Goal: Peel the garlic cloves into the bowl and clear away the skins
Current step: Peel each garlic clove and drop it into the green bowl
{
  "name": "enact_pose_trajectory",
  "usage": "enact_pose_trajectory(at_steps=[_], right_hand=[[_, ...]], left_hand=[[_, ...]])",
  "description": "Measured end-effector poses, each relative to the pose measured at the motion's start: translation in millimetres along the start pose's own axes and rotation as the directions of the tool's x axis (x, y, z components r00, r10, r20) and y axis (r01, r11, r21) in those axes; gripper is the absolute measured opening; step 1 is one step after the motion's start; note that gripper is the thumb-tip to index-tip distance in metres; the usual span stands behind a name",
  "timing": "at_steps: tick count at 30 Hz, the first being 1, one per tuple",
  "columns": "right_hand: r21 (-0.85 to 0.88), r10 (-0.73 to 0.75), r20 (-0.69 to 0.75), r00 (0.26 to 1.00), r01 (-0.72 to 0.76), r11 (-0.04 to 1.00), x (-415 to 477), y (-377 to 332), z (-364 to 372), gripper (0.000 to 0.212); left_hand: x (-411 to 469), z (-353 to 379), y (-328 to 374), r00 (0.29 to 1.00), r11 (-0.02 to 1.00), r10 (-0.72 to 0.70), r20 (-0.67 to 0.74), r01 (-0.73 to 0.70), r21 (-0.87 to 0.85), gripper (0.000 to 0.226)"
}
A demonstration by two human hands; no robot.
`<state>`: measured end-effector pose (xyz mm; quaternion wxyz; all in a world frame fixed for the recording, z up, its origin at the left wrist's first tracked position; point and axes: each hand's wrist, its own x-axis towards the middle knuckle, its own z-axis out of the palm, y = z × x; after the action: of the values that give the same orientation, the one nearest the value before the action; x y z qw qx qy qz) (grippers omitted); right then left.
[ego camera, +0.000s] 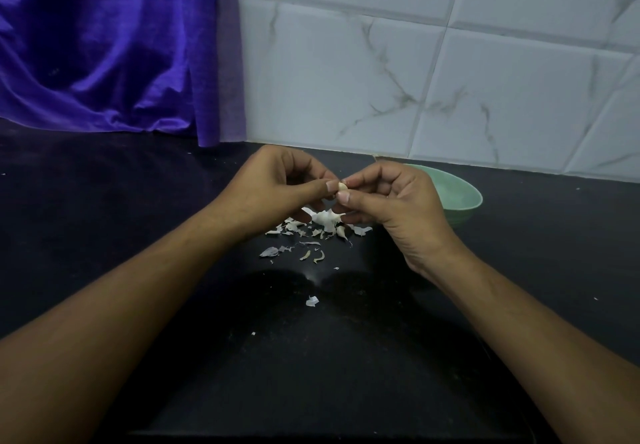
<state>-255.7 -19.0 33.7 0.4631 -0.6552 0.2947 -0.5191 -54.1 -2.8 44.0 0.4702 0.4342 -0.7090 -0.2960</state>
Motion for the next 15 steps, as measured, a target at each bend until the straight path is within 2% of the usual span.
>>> enact_pose_trajectory(at_steps=[7, 15], right_hand=[[0.016, 0.004, -0.004, 1.0, -0.004, 1.0, -1.2, 1.1, 0.7, 0.013], [0.064, 0.058, 0.019, 0.998, -0.059, 0.996, -0.8, -0.4, 2.7, 0.009]], left_hand=[[-2.0, 10.2, 0.6, 0.994, 0.999, 0.014, -0.112, -0.011, 0.032, 0.005], [-3.1, 8.7, 0.1, 0.986, 0.984, 0.079, -0.147, -0.054, 0.167, 0.007]])
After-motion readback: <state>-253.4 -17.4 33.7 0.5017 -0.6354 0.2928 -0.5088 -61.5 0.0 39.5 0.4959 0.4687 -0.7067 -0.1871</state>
